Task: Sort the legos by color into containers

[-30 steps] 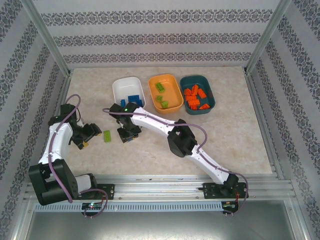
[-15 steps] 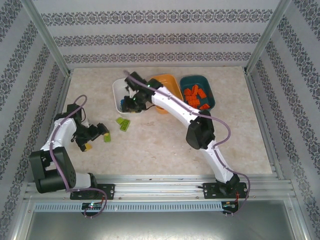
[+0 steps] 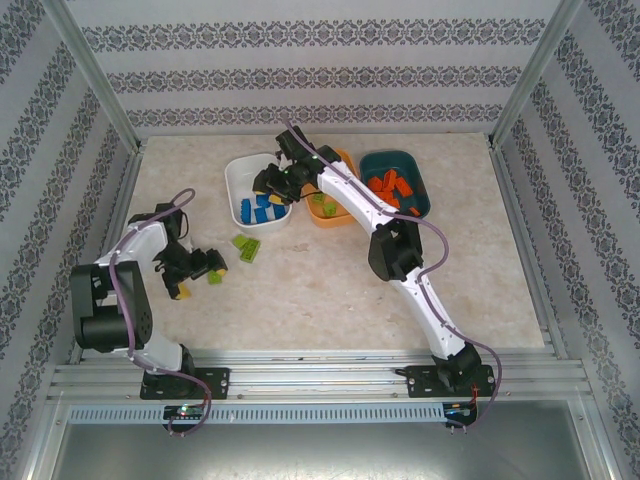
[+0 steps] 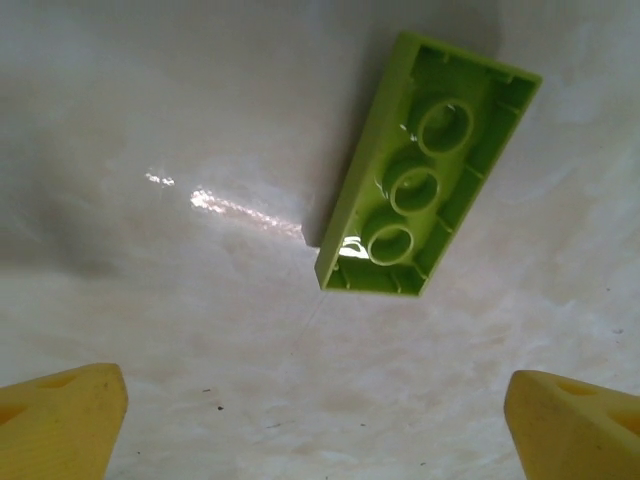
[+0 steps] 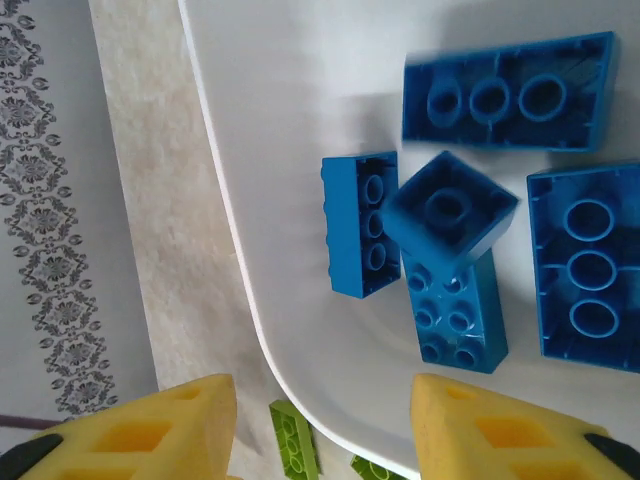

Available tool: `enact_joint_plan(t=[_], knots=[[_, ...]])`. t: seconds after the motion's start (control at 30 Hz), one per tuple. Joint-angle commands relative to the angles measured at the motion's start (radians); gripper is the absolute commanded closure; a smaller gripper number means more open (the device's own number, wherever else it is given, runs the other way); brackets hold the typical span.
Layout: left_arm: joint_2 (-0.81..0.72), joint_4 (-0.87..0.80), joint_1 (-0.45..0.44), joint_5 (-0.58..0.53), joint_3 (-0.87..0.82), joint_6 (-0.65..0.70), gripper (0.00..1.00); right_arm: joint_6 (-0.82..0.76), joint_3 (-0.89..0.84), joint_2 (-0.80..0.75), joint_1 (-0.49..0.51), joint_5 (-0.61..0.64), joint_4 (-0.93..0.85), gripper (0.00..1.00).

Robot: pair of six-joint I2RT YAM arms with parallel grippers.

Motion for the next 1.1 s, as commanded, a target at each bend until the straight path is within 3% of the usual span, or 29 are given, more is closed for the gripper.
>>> enact_joint_plan(t=[0.0, 0.2, 0.5, 0.67, 0.87, 1.07], knots=[[0.036, -0.004, -0.029, -0.047, 0.045, 0.022, 0.07, -0.009, 0.014, -0.05, 0.0, -0.024, -0.005, 0.5], [0.097, 0.018, -0.062, -0.065, 0.066, 0.011, 0.15, -0.068, -0.116, -0.2, 0.006, 0.001, -0.03, 0.49], [0.204, 0.063, -0.111, -0.093, 0.084, 0.004, 0.28, -0.065, -0.752, -0.62, 0.031, 0.043, 0.176, 0.48], [0.236, 0.074, -0.127, -0.113, 0.1, 0.015, 0.33, -0.042, -1.014, -0.781, 0.049, 0.075, 0.244, 0.48], [0.283, 0.068, -0.132, -0.117, 0.138, 0.016, 0.4, -0.034, -1.123, -0.847, 0.062, 0.097, 0.264, 0.47], [0.367, 0.04, -0.147, -0.157, 0.223, 0.03, 0.46, -0.03, -1.081, -0.824, 0.077, 0.084, 0.268, 0.47]])
